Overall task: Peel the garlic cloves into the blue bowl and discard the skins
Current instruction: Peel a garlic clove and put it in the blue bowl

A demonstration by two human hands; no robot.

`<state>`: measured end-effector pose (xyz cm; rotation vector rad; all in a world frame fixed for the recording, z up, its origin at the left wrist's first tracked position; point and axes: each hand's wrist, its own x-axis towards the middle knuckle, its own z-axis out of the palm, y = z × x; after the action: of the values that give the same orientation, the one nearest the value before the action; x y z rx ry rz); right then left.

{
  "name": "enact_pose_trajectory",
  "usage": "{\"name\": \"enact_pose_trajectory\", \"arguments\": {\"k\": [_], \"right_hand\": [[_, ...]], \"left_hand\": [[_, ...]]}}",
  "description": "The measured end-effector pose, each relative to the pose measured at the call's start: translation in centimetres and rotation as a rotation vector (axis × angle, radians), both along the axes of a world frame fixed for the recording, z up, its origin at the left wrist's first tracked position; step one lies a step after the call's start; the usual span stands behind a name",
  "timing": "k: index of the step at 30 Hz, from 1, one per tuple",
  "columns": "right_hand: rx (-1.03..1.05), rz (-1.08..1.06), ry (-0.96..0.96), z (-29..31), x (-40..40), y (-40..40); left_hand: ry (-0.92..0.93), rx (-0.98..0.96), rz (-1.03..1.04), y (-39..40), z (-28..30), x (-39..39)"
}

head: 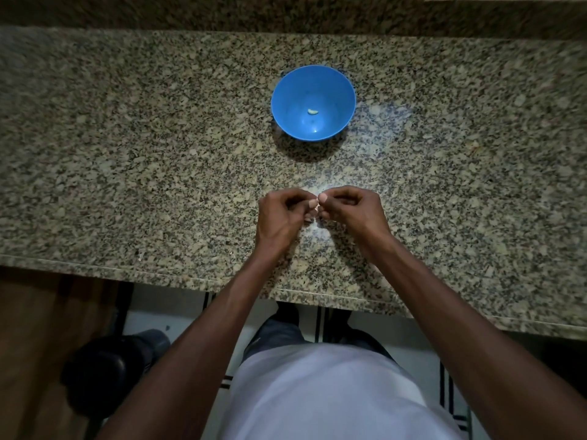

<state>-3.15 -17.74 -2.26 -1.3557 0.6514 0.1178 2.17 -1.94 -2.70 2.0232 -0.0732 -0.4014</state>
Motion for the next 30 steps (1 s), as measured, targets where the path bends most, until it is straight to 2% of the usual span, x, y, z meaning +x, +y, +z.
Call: {"name": "enact_pose_trajectory", "arguments": {"k": [6,11,16,20,22,26,30], "right_hand": [[0.110,-0.035,-0.037,-0.1,0.2,0.7],[0.151,-0.098,0.050,-0.2,0.5,1.0],[0.554,-0.314,0.192,0.5,1.3,2.0],[0.620,-0.322,0.185,0.7,1.4,2.4],[0.449,-0.213,0.125,0.8,0.8,2.2],[-0.143,0.189,-0.040,1.3,0.4,1.1],[-0.376,0.309,-0.038,1.1,1.1,0.6]], "left_hand": [[0.152,-0.196,0.088,0.0,0.7,0.0],[0.161,-0.155,0.057,0.3,0.6,0.1],[0.144,-0.192,0.078,-0.1,0.7,-0.1],[0.231,-0.355,0.236,-0.5,1.1,-0.9],[0.272,-0.428,0.296,-0.5,1.0,-1.2],[0.317,-0.467,0.322,0.3,0.7,-1.5],[0.402,-0.543,0.396,0.2,0.8,-1.8]]}}
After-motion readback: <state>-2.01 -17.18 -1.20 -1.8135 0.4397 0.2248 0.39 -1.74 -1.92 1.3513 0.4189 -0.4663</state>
